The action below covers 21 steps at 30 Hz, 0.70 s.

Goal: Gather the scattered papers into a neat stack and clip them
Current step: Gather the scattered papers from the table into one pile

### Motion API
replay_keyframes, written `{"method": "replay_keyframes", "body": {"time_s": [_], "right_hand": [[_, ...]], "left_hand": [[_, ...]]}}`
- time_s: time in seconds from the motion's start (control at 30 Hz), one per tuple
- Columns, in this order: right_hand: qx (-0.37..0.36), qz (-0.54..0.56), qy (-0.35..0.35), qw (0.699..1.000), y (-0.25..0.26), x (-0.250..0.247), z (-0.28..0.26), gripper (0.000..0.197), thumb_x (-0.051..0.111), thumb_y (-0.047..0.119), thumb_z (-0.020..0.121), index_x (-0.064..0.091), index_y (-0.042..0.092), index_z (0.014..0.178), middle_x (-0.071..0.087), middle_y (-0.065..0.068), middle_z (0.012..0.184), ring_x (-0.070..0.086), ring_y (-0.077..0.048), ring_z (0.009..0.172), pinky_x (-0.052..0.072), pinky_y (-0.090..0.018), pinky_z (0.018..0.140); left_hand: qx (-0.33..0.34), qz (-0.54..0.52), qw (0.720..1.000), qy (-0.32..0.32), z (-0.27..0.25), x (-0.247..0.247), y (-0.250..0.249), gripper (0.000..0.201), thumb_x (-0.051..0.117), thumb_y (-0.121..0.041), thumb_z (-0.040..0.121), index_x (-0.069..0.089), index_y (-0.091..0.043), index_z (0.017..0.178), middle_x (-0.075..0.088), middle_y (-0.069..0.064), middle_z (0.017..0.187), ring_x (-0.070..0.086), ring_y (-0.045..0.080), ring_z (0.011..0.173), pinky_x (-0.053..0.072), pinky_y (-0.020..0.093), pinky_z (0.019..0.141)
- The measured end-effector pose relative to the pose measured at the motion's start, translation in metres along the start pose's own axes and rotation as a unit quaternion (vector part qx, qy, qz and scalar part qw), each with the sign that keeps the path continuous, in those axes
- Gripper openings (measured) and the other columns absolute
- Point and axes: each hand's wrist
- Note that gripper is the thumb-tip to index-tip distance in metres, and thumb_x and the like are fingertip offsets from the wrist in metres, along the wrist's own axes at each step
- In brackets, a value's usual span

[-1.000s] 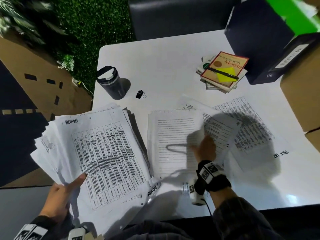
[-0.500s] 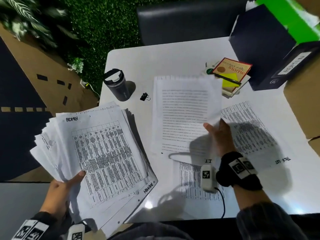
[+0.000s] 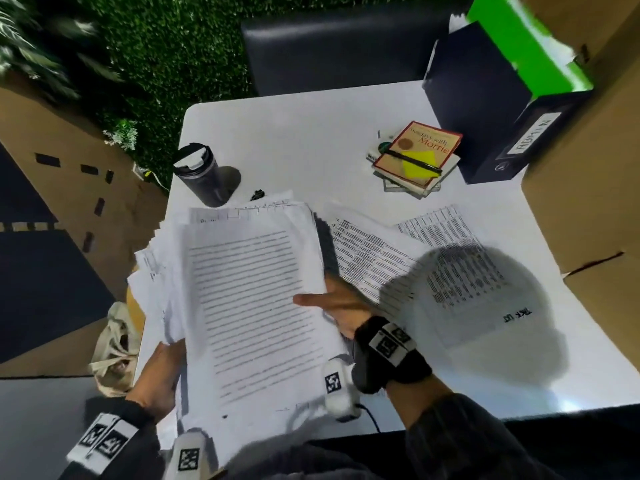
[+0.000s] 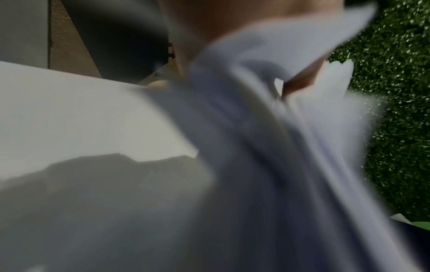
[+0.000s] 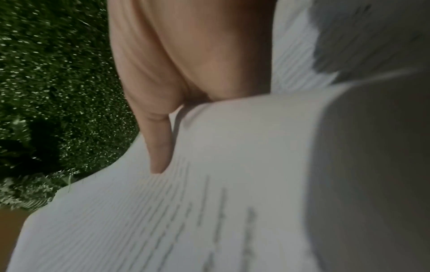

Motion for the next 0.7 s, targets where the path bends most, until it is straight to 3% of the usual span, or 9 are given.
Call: {"method": "replay_keyframes", "body": {"time_s": [0.07,0.13,0.23,0.3,0.37,0.43,0.53,0.6,0.7], "right_hand": [[0.008,0.027,-0.003,1.000,0.000,-0.003,-0.002,0.060,0.065,-0.011,0.077,0.046,-0.003,0.133,0.060,-0.017,0.129,0.062,-0.028,0.114,0.048,-0.040,0.101],[0.013,0.036,0.012,0.999,0.002,-0.004,-0.005,0.054,0.057,-0.017,0.082,0.046,-0.004,0.133,0.074,0.001,0.101,0.070,-0.008,0.089,0.056,-0.022,0.079],[0.024,-0.003,-0.002,1.000,0.003,-0.011,-0.003,0.045,0.058,-0.009,0.086,0.049,-0.004,0.130,0.075,0.003,0.094,0.069,-0.008,0.085,0.056,-0.019,0.072],[0.041,-0.067,-0.017,0.997,0.010,-0.023,0.004,0.041,0.059,0.008,0.090,0.050,-0.002,0.129,0.065,-0.009,0.110,0.060,-0.019,0.095,0.050,-0.021,0.072],[0.052,-0.166,-0.051,0.983,0.018,-0.051,0.020,0.042,0.062,0.024,0.090,0.052,0.006,0.127,0.058,-0.008,0.118,0.054,-0.018,0.099,0.045,-0.023,0.069],[0.047,-0.370,-0.126,0.919,0.027,-0.089,0.035,0.052,0.067,0.037,0.084,0.052,0.013,0.127,0.052,-0.009,0.133,0.051,-0.023,0.119,0.046,-0.035,0.091],[0.107,-0.616,-0.233,0.745,0.041,-0.137,0.044,0.078,0.071,0.046,0.076,0.037,0.014,0.138,0.035,-0.012,0.146,0.035,-0.035,0.134,0.035,-0.049,0.107],[0.150,-0.644,-0.251,0.707,0.046,-0.155,0.041,0.084,0.076,0.042,0.072,0.035,0.012,0.138,0.037,-0.014,0.143,0.037,-0.037,0.132,0.035,-0.053,0.103],[0.151,-0.649,-0.252,0.702,0.043,-0.167,0.039,0.074,0.078,0.032,0.072,0.041,0.010,0.131,0.048,-0.015,0.134,0.044,-0.037,0.126,0.036,-0.051,0.101]], "left_hand": [[-0.007,-0.007,0.998,0.054,-0.001,0.001,0.005,0.047,0.032,-0.047,0.098,0.053,-0.018,0.128,0.076,-0.011,0.081,0.070,0.012,0.082,0.054,0.031,0.078],[0.002,0.011,0.994,0.105,-0.002,0.002,0.007,0.046,0.036,-0.053,0.089,0.054,-0.029,0.124,0.069,-0.010,0.104,0.061,0.014,0.102,0.039,0.035,0.099],[0.056,0.122,0.991,0.028,0.012,-0.009,0.025,0.055,0.083,-0.046,0.064,0.060,-0.011,0.100,0.058,0.005,0.095,0.054,0.020,0.083,0.040,0.037,0.080],[0.067,0.145,0.987,-0.024,0.011,-0.013,0.032,0.065,0.089,-0.042,0.058,0.059,0.001,0.096,0.054,0.014,0.083,0.052,0.025,0.075,0.040,0.039,0.069],[0.085,0.142,0.984,-0.060,0.005,-0.015,0.036,0.048,0.081,-0.026,0.074,0.059,0.005,0.103,0.057,0.013,0.081,0.054,0.025,0.076,0.042,0.036,0.068],[0.097,0.151,0.981,-0.076,-0.006,-0.013,0.038,0.024,0.070,-0.014,0.083,0.059,-0.001,0.101,0.055,0.008,0.081,0.053,0.024,0.080,0.044,0.034,0.068],[0.098,0.110,0.987,-0.067,-0.022,-0.016,0.043,0.012,0.069,-0.009,0.082,0.063,-0.011,0.092,0.065,0.013,0.092,0.060,0.030,0.088,0.048,0.044,0.086],[0.095,0.101,0.986,-0.089,-0.030,-0.023,0.049,0.012,0.068,-0.007,0.083,0.063,-0.013,0.092,0.066,0.014,0.094,0.060,0.031,0.087,0.049,0.043,0.086],[0.082,0.094,0.985,-0.123,-0.034,-0.033,0.061,0.021,0.072,-0.012,0.081,0.062,-0.003,0.097,0.066,0.021,0.097,0.059,0.028,0.082,0.047,0.035,0.074]]}}
Point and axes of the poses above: each hand's wrist, its own z-axis towards the middle knuckle, its own x-axis out of the palm, y = z × x
